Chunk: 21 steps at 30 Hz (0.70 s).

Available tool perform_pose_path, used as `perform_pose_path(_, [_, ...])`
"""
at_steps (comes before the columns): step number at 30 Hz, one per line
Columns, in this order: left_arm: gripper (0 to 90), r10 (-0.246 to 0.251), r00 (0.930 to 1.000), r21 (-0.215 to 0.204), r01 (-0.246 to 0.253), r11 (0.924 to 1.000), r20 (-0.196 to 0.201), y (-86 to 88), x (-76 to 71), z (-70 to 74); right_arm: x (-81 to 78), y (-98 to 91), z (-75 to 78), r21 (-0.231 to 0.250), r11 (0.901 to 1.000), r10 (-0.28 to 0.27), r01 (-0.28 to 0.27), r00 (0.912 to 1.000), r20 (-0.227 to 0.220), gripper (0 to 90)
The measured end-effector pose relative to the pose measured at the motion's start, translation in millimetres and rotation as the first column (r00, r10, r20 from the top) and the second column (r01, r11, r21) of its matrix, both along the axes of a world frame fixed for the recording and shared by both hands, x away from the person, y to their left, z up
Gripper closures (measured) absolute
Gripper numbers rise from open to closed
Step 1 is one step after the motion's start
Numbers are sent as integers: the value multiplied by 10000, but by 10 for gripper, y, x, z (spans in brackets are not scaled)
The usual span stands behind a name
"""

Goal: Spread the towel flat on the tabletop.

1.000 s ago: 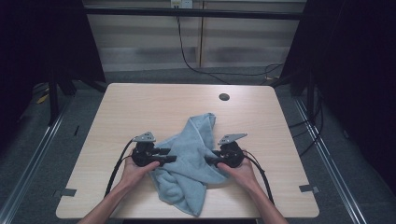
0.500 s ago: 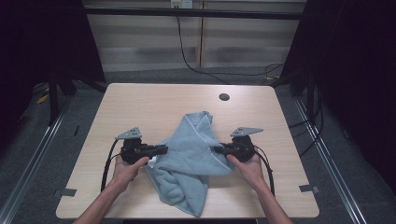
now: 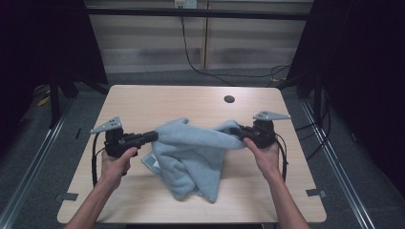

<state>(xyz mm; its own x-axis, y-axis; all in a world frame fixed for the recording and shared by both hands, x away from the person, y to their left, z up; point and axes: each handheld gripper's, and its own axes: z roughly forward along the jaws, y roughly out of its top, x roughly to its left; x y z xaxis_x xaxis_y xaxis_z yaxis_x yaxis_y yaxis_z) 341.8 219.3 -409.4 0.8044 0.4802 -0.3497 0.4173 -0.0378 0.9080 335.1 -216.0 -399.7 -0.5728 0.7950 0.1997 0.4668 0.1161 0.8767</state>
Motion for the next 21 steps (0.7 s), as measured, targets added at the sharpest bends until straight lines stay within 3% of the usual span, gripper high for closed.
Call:
perform_pose_path(1, [864,227,9995,70,-229,9997,230,14,54,159,41,17,99,6,10000,-76,75,9999,136,787])
perform_pose_path(2, [865,227,9995,70,-229,9997,230,14,54,159,80,32,206,6,9999,-109,109,9996,244,785])
perform_pose_path(3, [864,495,9976,-50,-493,9988,479,47,113,340,127,42,341,31,9999,-157,156,9989,440,785])
perform_pose_path(5, [866,699,9944,-86,-695,9975,787,82,155,524,188,49,526,-10,9997,-255,257,9970,733,785])
perform_pose_path(6, [866,699,9944,-86,-695,9975,787,82,155,524,221,52,627,55,9996,-270,266,9959,861,783])
perform_pose_path(7, [866,867,9905,-86,-863,9962,1071,90,171,698,250,60,727,63,9996,-287,282,9944,1015,781])
perform_pose_path(9, [867,930,9872,-72,-929,9956,1293,92,171,785,288,107,923,-55,9993,-355,365,9908,1307,781])
perform_pose_path(11, [867,1154,9765,-25,-1169,9931,1818,100,200,1011,323,142,1099,-210,9981,-541,584,9848,1650,782])
perform_pose_path(12, [867,1154,9765,-25,-1169,9931,1818,100,200,1011,340,145,1171,-158,9980,-577,616,9816,1823,782])
perform_pose_path(13, [867,1296,9677,113,-1352,9907,2161,83,184,1105,341,152,1228,-73,9978,-624,653,9766,2056,782])
perform_pose_path(15, [866,1234,9663,188,-1310,9912,2259,81,162,1112,297,166,1254,100,9974,-723,719,9701,2317,783])
perform_pose_path(17, [866,1067,9654,407,-1197,9920,2381,79,94,1029,254,175,1192,37,9981,-610,618,9717,2284,783])
perform_pose_path(18, [866,881,9709,637,-1047,9925,2227,77,33,890,223,179,1129,-114,9983,-528,567,9738,2211,783])
perform_pose_path(19, [865,734,9734,786,-923,9926,2169,79,2,803,142,179,954,-498,9971,-461,569,9798,1947,783])
perform_pose_path(21, [864,346,9841,1172,-556,9916,1740,85,-98,538,30,151,692,-594,9973,-351,443,9886,1467,783])
